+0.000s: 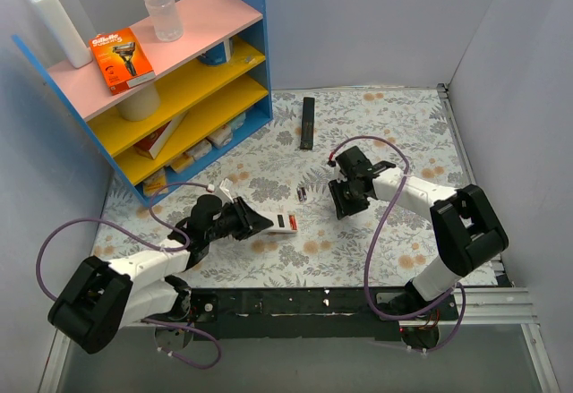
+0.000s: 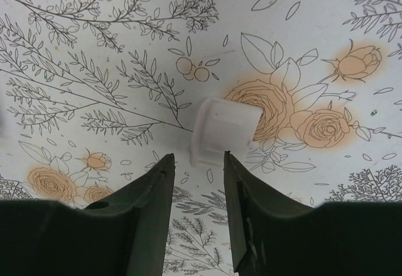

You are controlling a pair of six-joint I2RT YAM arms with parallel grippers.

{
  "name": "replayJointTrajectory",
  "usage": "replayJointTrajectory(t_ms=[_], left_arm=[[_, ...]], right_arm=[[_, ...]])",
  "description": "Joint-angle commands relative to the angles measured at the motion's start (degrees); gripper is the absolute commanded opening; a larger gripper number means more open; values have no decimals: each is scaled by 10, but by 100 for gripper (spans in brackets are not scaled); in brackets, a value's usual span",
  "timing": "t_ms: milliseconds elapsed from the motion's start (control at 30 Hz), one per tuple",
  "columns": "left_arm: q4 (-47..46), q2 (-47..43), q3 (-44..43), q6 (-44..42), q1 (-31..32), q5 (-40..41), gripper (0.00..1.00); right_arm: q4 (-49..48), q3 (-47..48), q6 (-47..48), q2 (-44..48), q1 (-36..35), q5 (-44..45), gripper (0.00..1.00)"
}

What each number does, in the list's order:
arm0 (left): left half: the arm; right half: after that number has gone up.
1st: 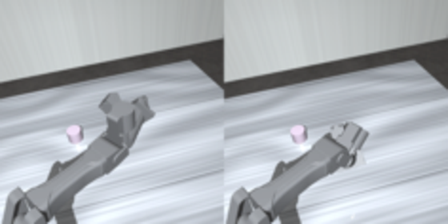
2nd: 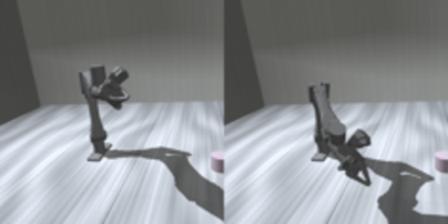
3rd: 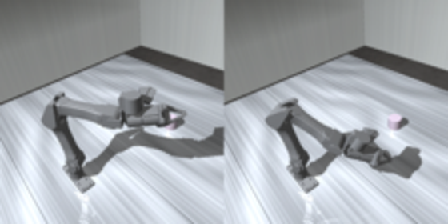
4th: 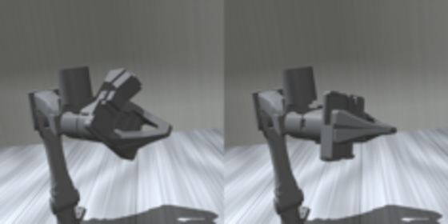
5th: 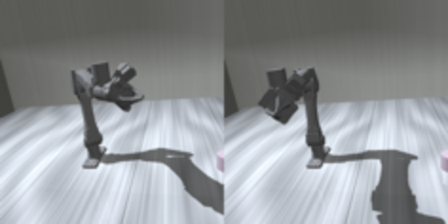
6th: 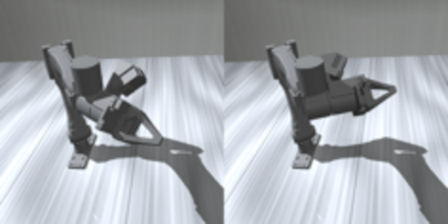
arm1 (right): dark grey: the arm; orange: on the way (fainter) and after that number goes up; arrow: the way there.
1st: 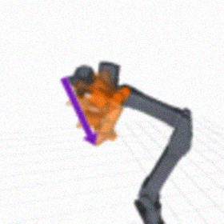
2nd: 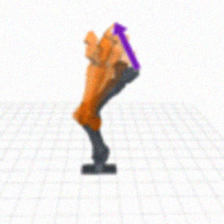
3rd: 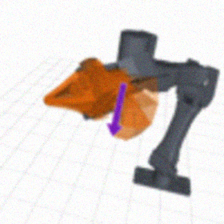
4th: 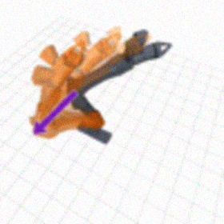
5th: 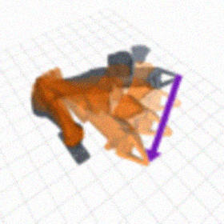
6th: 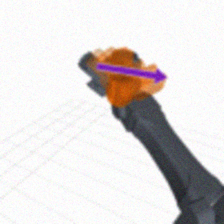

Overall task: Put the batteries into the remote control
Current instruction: Place the remote control at the center of the board.

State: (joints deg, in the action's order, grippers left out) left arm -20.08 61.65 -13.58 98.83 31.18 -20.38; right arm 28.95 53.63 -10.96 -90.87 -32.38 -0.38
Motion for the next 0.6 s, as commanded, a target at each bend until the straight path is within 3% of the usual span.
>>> replayJointTrajectory(t_ms=[0,233,367,567], left_arm=[[-32,32,-14,-7,-3,-19,0],[-23,67,-19,-6,-4,-17,2],[10,65,-21,-9,-3,-8,12],[91,30,-24,-18,-3,31,39]], right_arm=[[-27,16,-8,-9,-5,1,42],[-34,16,-8,-29,-12,1,37],[-34,15,-8,-33,-15,25,33],[-27,16,-5,-32,-15,35,17]])
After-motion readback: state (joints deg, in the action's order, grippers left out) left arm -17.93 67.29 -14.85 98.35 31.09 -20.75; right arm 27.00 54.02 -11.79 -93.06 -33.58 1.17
